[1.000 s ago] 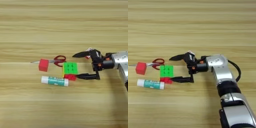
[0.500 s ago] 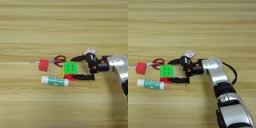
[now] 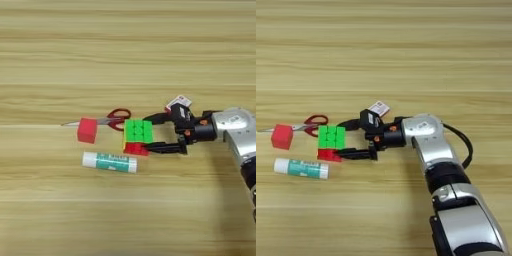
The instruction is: Move the objects on the table
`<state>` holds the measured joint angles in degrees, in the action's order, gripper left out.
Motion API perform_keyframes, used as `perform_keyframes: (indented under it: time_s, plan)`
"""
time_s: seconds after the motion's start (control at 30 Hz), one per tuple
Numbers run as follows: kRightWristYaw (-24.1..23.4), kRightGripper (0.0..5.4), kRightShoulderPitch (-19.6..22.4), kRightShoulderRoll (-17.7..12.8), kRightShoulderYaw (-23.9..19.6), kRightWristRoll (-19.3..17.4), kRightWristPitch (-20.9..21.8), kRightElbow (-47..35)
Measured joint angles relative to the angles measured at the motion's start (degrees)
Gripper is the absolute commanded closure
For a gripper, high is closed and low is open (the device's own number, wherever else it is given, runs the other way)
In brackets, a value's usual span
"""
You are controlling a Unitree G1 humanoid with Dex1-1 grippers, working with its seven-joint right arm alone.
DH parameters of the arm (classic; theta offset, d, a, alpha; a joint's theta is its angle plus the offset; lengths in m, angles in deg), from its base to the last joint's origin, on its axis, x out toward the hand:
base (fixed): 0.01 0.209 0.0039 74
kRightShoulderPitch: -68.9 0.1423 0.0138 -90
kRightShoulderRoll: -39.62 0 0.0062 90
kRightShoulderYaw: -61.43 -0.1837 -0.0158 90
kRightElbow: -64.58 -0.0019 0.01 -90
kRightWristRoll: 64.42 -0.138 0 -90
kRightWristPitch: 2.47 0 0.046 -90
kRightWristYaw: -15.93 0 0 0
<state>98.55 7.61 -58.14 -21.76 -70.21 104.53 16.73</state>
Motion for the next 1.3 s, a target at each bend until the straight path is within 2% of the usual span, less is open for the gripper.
perform_keyframes:
  time_s: [0.17,0.33,0.43,0.6,0.7,1.0,1.07,1.3]
  plan:
    - [0.2,2.1,0.3,0.0,-0.7,-0.5,-0.2,0.0]
    - [2.0,2.1,1.0,0.1,-3.5,-6.1,-3.7,-2.5]
    - [2.4,2.1,2.0,0.1,-5.1,-8.1,-5.6,-3.7]
    - [-0.3,2.1,3.6,0.2,-7.3,-9.1,-6.7,-3.4]
    - [-4.4,2.1,5.4,0.6,-7.8,-8.5,-6.4,-1.2]
    - [-21.6,2.1,12.0,2.2,-9.0,-2.6,-4.9,10.9]
    - [-23.9,2.1,12.9,2.4,-9.1,-2.2,-4.8,12.5]
    - [-35.8,2.1,17.1,4.0,-8.8,3.0,-4.4,20.8]
